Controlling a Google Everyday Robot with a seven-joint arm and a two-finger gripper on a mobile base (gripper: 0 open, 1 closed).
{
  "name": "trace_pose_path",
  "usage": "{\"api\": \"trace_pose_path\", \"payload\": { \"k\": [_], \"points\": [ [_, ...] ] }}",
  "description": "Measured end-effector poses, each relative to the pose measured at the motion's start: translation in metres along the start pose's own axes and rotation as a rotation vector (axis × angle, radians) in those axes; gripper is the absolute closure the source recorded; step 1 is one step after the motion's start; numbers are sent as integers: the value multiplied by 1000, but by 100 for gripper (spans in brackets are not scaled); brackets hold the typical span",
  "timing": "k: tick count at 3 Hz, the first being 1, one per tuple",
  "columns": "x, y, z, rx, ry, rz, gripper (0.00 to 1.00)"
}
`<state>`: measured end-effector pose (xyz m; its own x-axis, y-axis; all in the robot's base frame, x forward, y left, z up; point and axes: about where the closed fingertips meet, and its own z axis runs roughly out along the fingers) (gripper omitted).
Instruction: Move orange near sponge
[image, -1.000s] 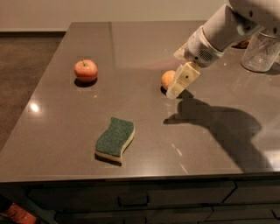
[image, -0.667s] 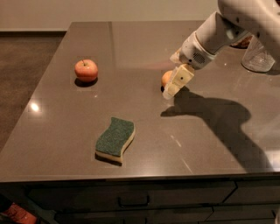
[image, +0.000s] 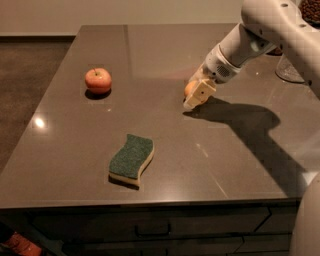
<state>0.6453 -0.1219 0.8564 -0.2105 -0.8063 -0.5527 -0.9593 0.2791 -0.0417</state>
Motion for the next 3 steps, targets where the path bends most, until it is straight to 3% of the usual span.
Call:
{"api": "trace_pose_path", "payload": {
  "k": [1,2,3],
  "points": [
    [1,-1,-2,5,-10,-2,54],
    [-13,19,-9,-7,-56,-33,77],
    [-34,58,-16,-29,-106,-107,99]
  ]
}}
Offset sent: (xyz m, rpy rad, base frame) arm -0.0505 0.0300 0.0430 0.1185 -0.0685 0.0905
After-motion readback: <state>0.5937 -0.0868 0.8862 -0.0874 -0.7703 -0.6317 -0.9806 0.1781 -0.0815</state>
